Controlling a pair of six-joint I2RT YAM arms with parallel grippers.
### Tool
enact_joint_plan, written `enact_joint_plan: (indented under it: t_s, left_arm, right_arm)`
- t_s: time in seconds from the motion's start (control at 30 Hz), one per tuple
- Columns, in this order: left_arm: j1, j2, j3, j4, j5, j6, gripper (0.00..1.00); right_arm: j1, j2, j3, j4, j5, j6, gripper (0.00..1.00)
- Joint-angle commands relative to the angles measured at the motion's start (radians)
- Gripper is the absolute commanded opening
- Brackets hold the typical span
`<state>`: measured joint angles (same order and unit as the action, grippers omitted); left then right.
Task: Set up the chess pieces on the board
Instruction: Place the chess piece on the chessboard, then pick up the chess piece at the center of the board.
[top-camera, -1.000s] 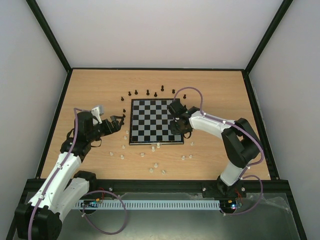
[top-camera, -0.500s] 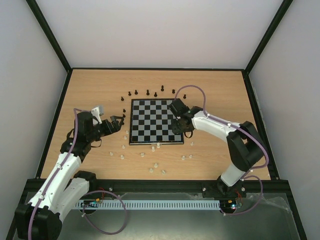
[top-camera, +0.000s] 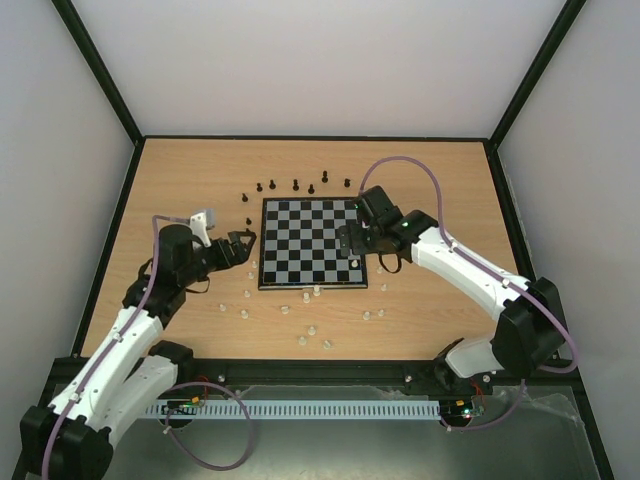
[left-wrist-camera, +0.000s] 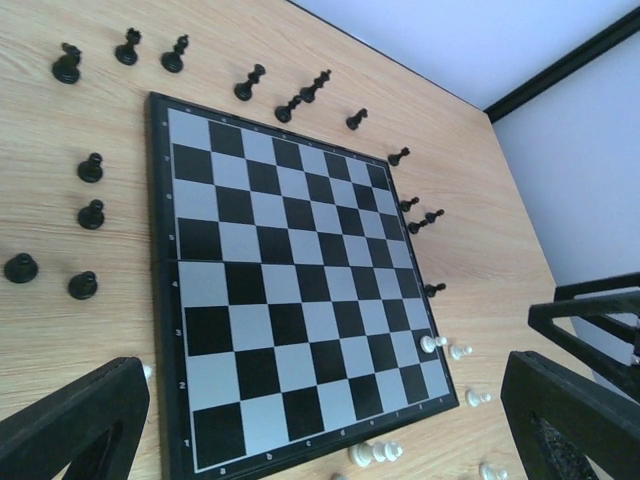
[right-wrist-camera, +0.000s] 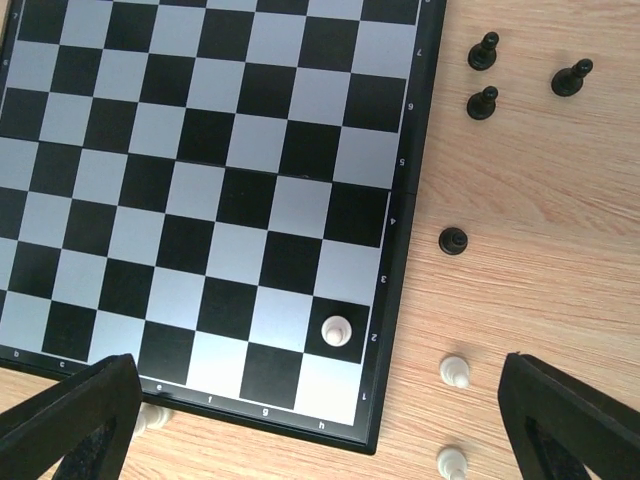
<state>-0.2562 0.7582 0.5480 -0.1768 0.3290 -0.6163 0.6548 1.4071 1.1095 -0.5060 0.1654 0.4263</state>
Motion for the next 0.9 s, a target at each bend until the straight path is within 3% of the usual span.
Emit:
enact_joint_plan:
  t_s: [0.0, 0.13, 0.3, 0.43, 0.67, 0.87]
  left_arm:
    - [-0.052, -0.010, 0.005, 0.032, -0.068, -0.027, 0.99]
    - [-0.055, -0.006, 0.015, 0.048, -0.063, -0.056, 0.99]
    - [-0.057, 0.044, 0.099, -0.065, -0.089, -0.016, 1.00]
    - [-0.061, 0.029, 0.088, -0.059, -0.113, -0.025, 0.99]
    - [-0.103, 0.088, 0.080, -0.014, -0.087, -0.042, 1.00]
    - [-0.113, 0.096, 0.080, -0.077, -0.118, -0.006, 1.00]
  right_arm:
    - [-0.005, -0.004, 0.028, -0.085, 0.010, -0.003, 0.98]
    - [-0.010, 0.007, 0.045, -0.113, 0.057, 0.053, 0.99]
    - [-0.025, -0.061, -0.011, -0.129, 0.127, 0.102, 0.99]
    - [-0.092, -0.134, -0.131, -0.079, 0.053, 0.137, 0.97]
    - [-0.104, -0.092, -0.227, -0.039, -0.014, 0.128, 0.94]
    - [-0.110, -0.067, -0.270, -0.010, -0.023, 0.121, 0.83]
